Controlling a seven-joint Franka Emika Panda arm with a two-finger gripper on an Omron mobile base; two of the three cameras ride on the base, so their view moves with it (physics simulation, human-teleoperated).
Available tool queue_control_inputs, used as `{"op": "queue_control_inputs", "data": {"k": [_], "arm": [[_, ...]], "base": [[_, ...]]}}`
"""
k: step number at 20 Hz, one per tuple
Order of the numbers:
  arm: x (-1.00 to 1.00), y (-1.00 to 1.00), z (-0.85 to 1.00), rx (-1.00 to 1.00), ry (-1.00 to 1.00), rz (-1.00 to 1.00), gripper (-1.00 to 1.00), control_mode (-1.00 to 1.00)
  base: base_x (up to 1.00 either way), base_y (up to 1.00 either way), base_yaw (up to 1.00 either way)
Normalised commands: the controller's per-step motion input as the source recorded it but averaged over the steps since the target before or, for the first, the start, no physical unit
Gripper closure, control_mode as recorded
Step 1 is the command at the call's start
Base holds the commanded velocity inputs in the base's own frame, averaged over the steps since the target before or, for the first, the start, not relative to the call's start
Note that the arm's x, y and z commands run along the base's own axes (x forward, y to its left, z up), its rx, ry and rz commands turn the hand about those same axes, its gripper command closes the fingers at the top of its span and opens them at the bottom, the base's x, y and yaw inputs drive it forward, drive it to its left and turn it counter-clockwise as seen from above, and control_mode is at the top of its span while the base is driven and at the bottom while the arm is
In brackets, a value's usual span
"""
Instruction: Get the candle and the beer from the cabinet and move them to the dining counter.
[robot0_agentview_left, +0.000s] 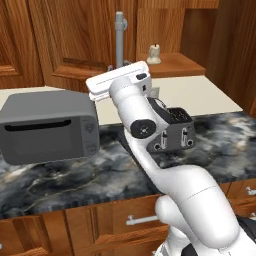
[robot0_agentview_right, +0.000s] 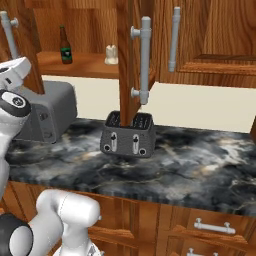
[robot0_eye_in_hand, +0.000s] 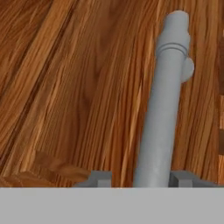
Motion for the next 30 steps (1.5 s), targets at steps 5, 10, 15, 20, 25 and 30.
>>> {"op": "queue_control_inputs", "data": {"k": [5, 10, 15, 20, 25, 30], "arm": [[-0.71, 0.9, -0.08, -0.06, 0.08, 0.04, -1.0, -1.0], [-0.71, 0.22, -0.02, 0.06, 0.06, 0.03, -1.0, -1.0], [-0.87, -0.08, 0.0, 0.11, 0.14, 0.05, -1.0, -1.0], [-0.61, -0.58, -0.01, 0.12, 0.17, 0.03, -1.0, -1.0], [-0.05, -0.96, -0.03, 0.13, 0.29, 0.02, -1.0, -1.0], [0.03, -0.91, 0.0, 0.14, 0.32, 0.06, -1.0, -1.0]], "base": [[0.0, 0.0, 0.0], [0.0, 0.0, 0.0], [0.0, 0.0, 0.0], [0.0, 0.0, 0.0], [0.0, 0.0, 0.0], [0.0, 0.0, 0.0]]}}
